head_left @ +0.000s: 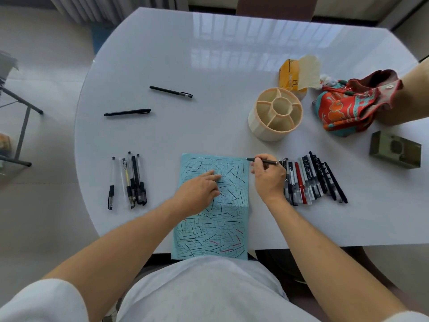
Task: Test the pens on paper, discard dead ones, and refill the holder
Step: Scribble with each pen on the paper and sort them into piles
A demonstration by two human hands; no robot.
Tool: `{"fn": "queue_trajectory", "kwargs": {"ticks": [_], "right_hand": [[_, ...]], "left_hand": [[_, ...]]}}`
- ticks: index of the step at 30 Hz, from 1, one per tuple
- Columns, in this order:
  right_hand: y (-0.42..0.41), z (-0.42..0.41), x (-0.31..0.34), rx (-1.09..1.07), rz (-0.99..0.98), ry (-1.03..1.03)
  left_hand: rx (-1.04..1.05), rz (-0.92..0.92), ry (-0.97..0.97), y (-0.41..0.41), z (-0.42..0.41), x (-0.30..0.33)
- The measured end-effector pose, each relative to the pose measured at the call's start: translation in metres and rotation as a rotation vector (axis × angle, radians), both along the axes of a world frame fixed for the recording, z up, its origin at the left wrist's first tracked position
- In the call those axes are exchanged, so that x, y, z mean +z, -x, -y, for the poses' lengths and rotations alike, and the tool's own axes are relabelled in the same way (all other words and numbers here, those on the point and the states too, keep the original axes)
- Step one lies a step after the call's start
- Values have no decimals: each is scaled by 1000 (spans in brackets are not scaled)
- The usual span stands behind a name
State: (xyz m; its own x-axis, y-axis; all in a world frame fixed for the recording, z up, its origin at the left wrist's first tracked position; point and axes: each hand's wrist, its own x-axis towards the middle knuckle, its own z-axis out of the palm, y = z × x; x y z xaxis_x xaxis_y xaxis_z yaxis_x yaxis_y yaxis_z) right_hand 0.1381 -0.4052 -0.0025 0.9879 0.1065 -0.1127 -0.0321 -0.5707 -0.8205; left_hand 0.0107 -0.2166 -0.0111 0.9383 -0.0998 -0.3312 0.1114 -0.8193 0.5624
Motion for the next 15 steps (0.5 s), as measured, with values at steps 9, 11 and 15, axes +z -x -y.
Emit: {"fn": "queue_trajectory", "kwargs": {"ticks": [9, 11, 15], "right_hand": [[38, 8, 26, -24, -362, -546], [42, 10, 28, -4, -384, -556], [42, 9, 32, 18, -408, -559]], "left_hand": [[94, 10, 80, -8, -1, 18], [114, 11, 99, -8, 1, 21], [137, 2, 90, -10, 5, 25]]}}
